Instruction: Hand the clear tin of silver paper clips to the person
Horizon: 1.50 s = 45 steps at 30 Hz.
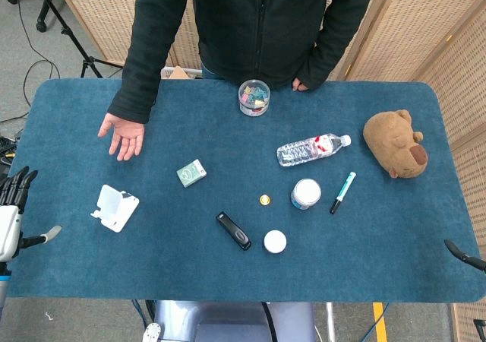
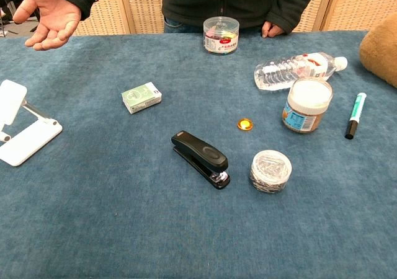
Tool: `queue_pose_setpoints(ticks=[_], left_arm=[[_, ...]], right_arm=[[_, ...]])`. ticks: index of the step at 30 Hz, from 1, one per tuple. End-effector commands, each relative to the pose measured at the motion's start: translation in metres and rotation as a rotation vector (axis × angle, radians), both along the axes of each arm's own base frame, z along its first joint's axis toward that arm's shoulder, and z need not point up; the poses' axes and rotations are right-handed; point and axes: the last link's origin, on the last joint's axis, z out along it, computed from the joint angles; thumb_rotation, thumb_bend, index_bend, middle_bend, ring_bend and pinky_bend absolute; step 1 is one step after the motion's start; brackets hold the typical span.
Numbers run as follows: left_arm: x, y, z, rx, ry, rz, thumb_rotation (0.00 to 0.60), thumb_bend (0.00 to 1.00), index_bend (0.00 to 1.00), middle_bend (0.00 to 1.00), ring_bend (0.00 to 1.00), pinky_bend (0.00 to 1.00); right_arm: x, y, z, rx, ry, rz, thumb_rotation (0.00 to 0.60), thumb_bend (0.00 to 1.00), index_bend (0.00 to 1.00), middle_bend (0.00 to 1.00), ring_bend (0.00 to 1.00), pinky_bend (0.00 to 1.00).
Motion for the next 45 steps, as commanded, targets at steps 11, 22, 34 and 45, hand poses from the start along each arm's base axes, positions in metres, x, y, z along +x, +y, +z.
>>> queue_pose_setpoints(ticks=[11,22,34,45], left_arm=[[0.025,0.013,-0.005,-0.047,0.015,-0.166,0.600,0.00,0.00,0.00,0.00,0.00],[0.135,0.066,-0.058,-0.332,0.179,-0.597,0.600,0.00,0.00,0.00,0.00,0.03],[0.233,0.072,-0.140,-0.631,0.249,-0.796,0.600,0.00,0.09,0.00,0.00,0.07],[0.282,0.074,-0.204,-0.737,0.315,-0.810,0.600,0.00,0.10,0.00,0.00,0.08]], right_arm=[[0.001,0.000,-0.003,0.021,-0.003,-0.013,0.600,0.00,0.00,0.00,0.00,0.00],[0.002,-0.002,-0.008,0.040,0.015,-0.032,0.600,0.00,0.00,0.00,0.00,0.00],[-0.006,-0.007,-0.009,0.035,0.035,-0.069,0.600,0.00,0.00,0.00,0.00,0.00],[-0.007,-0.006,-0.005,0.033,0.013,-0.064,0.600,0.00,0.00,0.00,0.00,0.00]])
